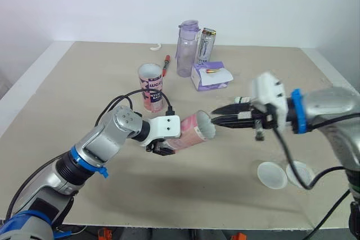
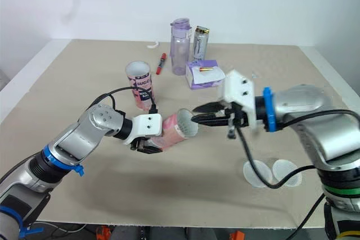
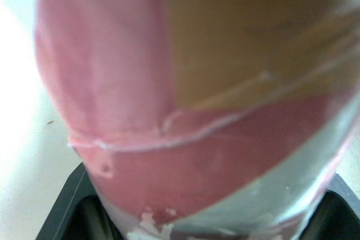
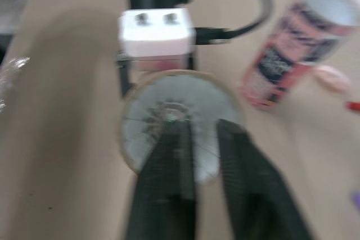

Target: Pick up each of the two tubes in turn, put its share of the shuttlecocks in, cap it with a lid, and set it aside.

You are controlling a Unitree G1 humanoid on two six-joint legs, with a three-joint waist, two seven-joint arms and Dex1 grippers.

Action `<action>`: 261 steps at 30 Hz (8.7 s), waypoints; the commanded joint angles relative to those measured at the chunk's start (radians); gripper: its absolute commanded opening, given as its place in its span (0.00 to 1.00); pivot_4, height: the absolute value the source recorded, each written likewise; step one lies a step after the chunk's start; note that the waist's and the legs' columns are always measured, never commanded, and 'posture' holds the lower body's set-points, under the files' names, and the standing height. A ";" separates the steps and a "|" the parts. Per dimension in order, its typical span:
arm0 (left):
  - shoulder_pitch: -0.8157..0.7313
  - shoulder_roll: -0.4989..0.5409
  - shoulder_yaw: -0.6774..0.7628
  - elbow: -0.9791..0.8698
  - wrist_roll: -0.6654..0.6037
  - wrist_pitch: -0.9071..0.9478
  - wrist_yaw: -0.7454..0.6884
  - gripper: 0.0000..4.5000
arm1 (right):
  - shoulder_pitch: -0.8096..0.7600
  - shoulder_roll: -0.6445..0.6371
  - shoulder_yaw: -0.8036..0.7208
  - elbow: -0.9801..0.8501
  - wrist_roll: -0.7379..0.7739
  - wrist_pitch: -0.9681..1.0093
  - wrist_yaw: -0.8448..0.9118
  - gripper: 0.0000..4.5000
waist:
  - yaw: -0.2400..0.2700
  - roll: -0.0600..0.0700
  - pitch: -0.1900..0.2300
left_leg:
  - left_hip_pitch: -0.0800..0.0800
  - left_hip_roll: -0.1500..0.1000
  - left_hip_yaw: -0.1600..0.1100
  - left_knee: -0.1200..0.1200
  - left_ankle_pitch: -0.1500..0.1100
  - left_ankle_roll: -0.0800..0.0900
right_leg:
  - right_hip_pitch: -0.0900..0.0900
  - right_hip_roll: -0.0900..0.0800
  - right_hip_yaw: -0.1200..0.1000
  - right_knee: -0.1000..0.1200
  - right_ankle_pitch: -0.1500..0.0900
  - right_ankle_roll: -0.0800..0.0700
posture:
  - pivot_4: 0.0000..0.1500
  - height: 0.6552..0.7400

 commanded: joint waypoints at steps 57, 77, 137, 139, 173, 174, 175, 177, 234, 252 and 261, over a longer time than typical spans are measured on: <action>0.296 -0.355 0.244 0.338 -0.273 -0.687 0.028 0.62 | 0.500 -0.130 -0.419 0.213 -0.158 -0.175 0.265 0.03 | 0.000 -0.002 0.001 | -0.008 -0.013 -0.002 -0.002 0.000 0.004 | -0.003 -0.016 -0.007 -0.001 0.000 0.009 | 1.00 1.00; 0.289 -0.344 0.145 0.519 -0.152 -0.831 -0.023 0.62 | 0.590 -0.242 -0.361 0.411 -0.268 -0.301 0.289 0.50 | -0.002 0.000 0.000 | -0.003 -0.013 -0.001 -0.001 0.000 0.004 | 0.002 -0.015 -0.006 -0.001 -0.004 0.011 | 1.00 1.00; 0.311 -0.344 0.160 0.520 -0.183 -0.767 -0.016 0.62 | 0.368 -0.295 -0.204 0.076 -0.314 -0.223 0.231 0.01 | -0.001 0.002 -0.001 | -0.001 -0.012 -0.001 -0.001 0.000 0.004 | 0.003 -0.014 -0.004 -0.001 -0.004 0.011 | 1.00 1.00; 0.306 -0.341 0.159 0.530 -0.180 -0.767 -0.021 0.62 | 0.234 -0.293 -0.215 0.056 -0.221 -0.225 0.282 0.01 | -0.004 0.003 -0.001 | -0.001 -0.012 0.000 -0.001 0.000 0.004 | 0.002 -0.014 -0.004 -0.001 -0.003 0.011 | 1.00 1.00; 0.269 -0.341 0.140 0.582 -0.154 -0.753 -0.028 0.62 | -0.386 0.095 0.180 0.246 -0.333 -0.461 0.407 0.01 | 0.000 0.000 -0.004 | -0.001 -0.011 -0.001 -0.001 -0.001 0.003 | 0.002 -0.017 -0.010 0.000 0.000 0.001 | 1.00 1.00; 0.270 -0.340 0.140 0.582 -0.154 -0.753 -0.028 0.62 | -0.387 0.097 0.180 0.247 -0.335 -0.463 0.409 0.01 | 0.000 0.000 -0.004 | -0.001 -0.011 -0.001 -0.001 -0.001 0.003 | 0.002 -0.017 -0.010 0.000 0.000 0.000 | 1.00 1.00; 0.271 -0.339 0.141 0.581 -0.154 -0.753 -0.028 0.62 | -0.388 0.101 0.181 0.248 -0.337 -0.464 0.411 0.01 | 0.000 0.000 -0.004 | -0.001 -0.011 -0.001 -0.001 -0.001 0.003 | 0.002 -0.017 -0.010 0.000 0.000 0.000 | 1.00 1.00; 0.271 -0.338 0.141 0.580 -0.154 -0.752 -0.027 0.62 | -0.389 0.106 0.181 0.251 -0.342 -0.468 0.415 0.01 | 0.000 0.000 -0.004 | -0.001 -0.011 -0.001 -0.001 -0.001 0.003 | 0.002 -0.017 -0.010 0.000 0.000 0.000 | 1.00 1.00; 0.281 -0.328 0.138 0.569 -0.147 -0.734 -0.005 0.62 | -0.201 0.054 0.141 0.088 -0.120 0.022 0.237 0.02 | -0.002 0.000 -0.004 | -0.001 -0.010 -0.001 -0.002 -0.001 0.003 | 0.001 -0.017 -0.011 0.000 -0.003 0.004 | 1.00 1.00; 0.280 -0.331 0.142 0.574 -0.143 -0.739 0.002 0.62 | -0.219 0.151 0.245 0.144 -0.172 0.187 0.166 0.02 | -0.005 -0.003 -0.012 | 0.011 -0.003 -0.001 -0.003 -0.001 0.003 | 0.003 -0.015 -0.011 -0.001 -0.001 0.000 | 1.00 1.00; 0.276 -0.340 0.146 0.583 -0.139 -0.742 0.002 0.62 | -0.295 0.206 0.275 0.136 -0.158 0.306 0.155 0.02 | -0.012 -0.003 -0.013 | 0.016 0.004 0.002 -0.005 -0.003 0.000 | 0.002 -0.015 -0.013 -0.001 0.001 -0.002 | 1.00 1.00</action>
